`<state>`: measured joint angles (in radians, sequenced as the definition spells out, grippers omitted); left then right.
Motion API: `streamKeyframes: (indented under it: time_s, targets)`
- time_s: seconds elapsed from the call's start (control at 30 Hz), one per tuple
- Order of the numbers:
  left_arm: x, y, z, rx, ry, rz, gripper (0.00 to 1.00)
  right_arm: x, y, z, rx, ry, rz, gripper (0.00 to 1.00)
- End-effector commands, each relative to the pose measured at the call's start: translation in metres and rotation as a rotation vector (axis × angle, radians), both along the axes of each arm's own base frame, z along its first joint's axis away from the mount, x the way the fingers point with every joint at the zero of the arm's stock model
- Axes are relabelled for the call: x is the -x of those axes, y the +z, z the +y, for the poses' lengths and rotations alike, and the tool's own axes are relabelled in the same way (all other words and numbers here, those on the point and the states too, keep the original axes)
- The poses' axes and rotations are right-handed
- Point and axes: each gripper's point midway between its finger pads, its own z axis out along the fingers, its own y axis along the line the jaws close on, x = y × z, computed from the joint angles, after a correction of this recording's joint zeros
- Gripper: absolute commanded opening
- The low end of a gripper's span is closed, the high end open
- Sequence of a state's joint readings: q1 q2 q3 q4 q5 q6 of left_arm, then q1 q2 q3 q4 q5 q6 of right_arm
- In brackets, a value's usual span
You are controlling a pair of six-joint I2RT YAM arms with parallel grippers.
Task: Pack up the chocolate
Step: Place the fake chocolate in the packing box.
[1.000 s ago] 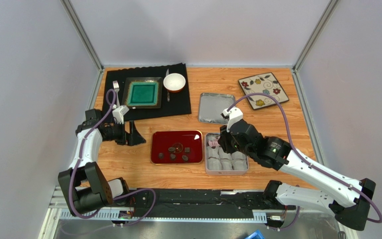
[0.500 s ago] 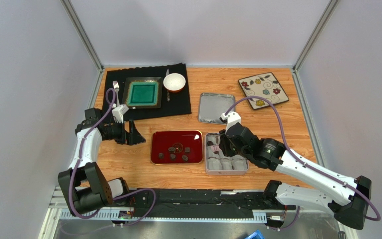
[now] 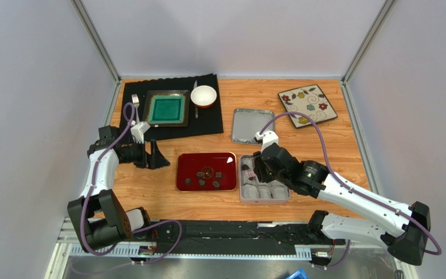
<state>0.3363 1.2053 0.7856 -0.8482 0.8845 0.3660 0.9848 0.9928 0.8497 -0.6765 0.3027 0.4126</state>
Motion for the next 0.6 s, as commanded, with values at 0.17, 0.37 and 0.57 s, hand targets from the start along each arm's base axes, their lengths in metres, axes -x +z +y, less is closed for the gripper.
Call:
streamKeyframes:
  time_s: [0.17,0.37,0.57]
  targets:
    - [-0.0086,0.0166,0.0029,-0.018,-0.016,-0.078,0.97,-0.0091,0.0186,0.0092,-0.069,-0.013,-0.044,0.29]
    - [-0.0084,0.017,0.0028,-0.017,-0.016,-0.077,0.97,-0.0101,0.0206,0.0106,-0.07,-0.007,-0.045,0.32]
    - [-0.0086,0.0168,0.0028,-0.02,-0.018,-0.079,0.97,-0.0107,0.0213,0.0104,-0.072,-0.011,-0.047,0.33]
